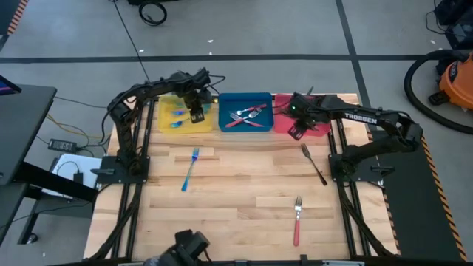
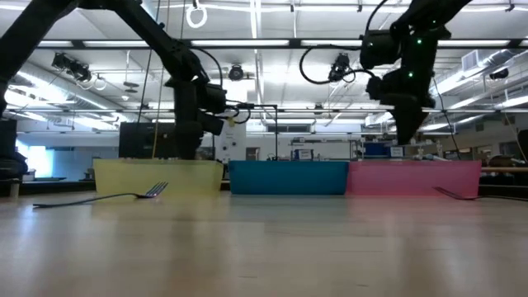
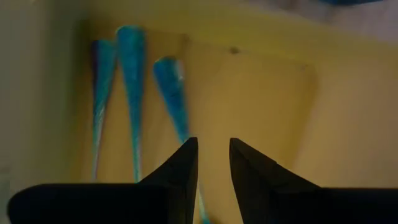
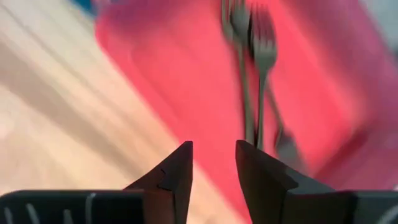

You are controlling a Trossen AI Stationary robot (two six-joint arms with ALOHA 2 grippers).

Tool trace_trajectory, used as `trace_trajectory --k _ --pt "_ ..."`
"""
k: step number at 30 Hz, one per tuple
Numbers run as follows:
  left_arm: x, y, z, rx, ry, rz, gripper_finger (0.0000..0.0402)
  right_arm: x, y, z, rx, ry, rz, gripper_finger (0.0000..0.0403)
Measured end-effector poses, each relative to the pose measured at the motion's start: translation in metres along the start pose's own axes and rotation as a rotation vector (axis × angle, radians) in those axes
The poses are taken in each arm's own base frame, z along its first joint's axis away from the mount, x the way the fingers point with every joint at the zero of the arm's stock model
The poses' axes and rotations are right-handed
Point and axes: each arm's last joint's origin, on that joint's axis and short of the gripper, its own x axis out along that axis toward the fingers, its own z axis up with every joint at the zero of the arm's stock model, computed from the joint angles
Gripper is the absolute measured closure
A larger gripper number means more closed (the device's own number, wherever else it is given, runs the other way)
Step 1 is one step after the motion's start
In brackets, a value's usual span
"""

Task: Sort silverware by color (type)
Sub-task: Put the black fork into the pink bin

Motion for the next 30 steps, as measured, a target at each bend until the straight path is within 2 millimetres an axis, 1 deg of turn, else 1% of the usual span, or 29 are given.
trace_trajectory --k 3,7,14,18,22,26,30 --pt "0.000 -0.014 0.008 0.045 -0.006 0.003 0.0310 -0.002 0.001 -0.012 0.099 0.123 0.014 0.0258" --pt "0.000 -0.033 0.018 0.102 -0.005 0.000 0.0310 0.000 0.006 -0.029 0.214 0.279 0.053 0.0254" --pt "0.001 -0.062 0.029 0.187 -0.004 -0.014 0.0310 0.017 0.027 -0.064 0.208 0.435 0.074 0.0254" --pt "0.001 -0.074 0.033 0.223 0.001 -0.019 0.0310 0.027 0.038 -0.083 0.212 0.476 0.040 0.0254" --pt "0.001 -0.085 0.035 0.250 0.007 -0.027 0.0310 0.037 0.048 -0.098 0.221 0.477 0.025 0.0254" --pt "0.001 -0.095 0.038 0.277 0.005 -0.031 0.0310 0.047 0.054 -0.105 0.222 0.435 0.051 0.0254" --pt "0.001 -0.102 0.040 0.297 0.004 -0.035 0.0310 0.053 0.057 -0.106 0.226 0.392 0.084 0.0254"
